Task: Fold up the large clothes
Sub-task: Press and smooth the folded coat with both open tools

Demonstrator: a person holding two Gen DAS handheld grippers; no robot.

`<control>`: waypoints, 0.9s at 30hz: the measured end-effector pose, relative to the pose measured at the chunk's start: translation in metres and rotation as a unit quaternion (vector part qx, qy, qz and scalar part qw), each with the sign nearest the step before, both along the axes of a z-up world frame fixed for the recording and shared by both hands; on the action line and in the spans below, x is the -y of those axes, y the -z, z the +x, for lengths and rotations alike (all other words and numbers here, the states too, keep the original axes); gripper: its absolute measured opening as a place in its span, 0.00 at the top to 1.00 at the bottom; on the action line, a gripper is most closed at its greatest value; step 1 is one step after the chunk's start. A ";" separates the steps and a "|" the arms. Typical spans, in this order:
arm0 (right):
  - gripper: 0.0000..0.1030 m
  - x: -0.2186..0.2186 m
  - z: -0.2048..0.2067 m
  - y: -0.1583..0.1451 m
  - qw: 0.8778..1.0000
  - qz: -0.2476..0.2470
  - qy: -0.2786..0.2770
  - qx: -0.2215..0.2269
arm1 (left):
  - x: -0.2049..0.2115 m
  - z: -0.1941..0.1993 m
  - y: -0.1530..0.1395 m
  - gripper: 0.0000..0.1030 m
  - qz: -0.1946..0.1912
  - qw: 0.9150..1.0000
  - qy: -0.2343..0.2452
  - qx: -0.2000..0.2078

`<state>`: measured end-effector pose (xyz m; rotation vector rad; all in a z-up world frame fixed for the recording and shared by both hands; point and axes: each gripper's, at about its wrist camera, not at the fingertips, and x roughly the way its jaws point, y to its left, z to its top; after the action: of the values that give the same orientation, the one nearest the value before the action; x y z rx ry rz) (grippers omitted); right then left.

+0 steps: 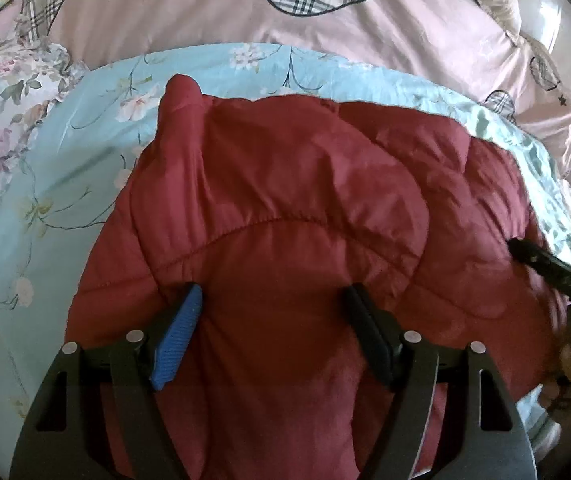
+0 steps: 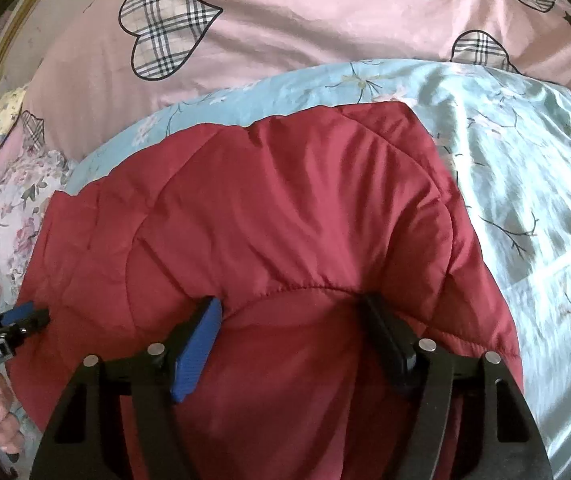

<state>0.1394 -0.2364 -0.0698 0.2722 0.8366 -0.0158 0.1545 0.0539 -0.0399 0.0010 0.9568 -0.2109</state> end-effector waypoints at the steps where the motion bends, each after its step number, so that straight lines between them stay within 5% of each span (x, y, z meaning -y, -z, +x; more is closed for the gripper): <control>1: 0.30 0.001 -0.002 0.000 1.000 0.003 0.002 0.000 | -0.002 -0.005 -0.004 0.28 -0.004 1.000 0.000 0.002; 7: 0.30 0.003 -0.010 0.000 1.000 0.003 0.014 0.003 | -0.011 -0.045 -0.018 0.28 -0.021 1.000 0.000 0.007; 13: 0.30 0.001 -0.017 -0.007 1.000 -0.006 0.016 -0.008 | 0.000 -0.050 0.002 0.27 0.017 1.000 0.007 0.001; 20: 0.28 -0.017 -0.078 -0.041 0.999 -0.019 -0.015 0.037 | -0.001 -0.048 0.002 0.27 0.018 1.000 0.003 0.001; 27: 0.27 -0.018 -0.093 -0.003 0.999 -0.038 -0.031 -0.006 | 0.001 -0.066 -0.006 0.27 0.016 1.000 -0.005 0.001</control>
<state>0.0467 -0.2179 -0.0663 0.1740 0.8548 0.0080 0.0884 0.0530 -0.0339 0.0267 0.9581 -0.1865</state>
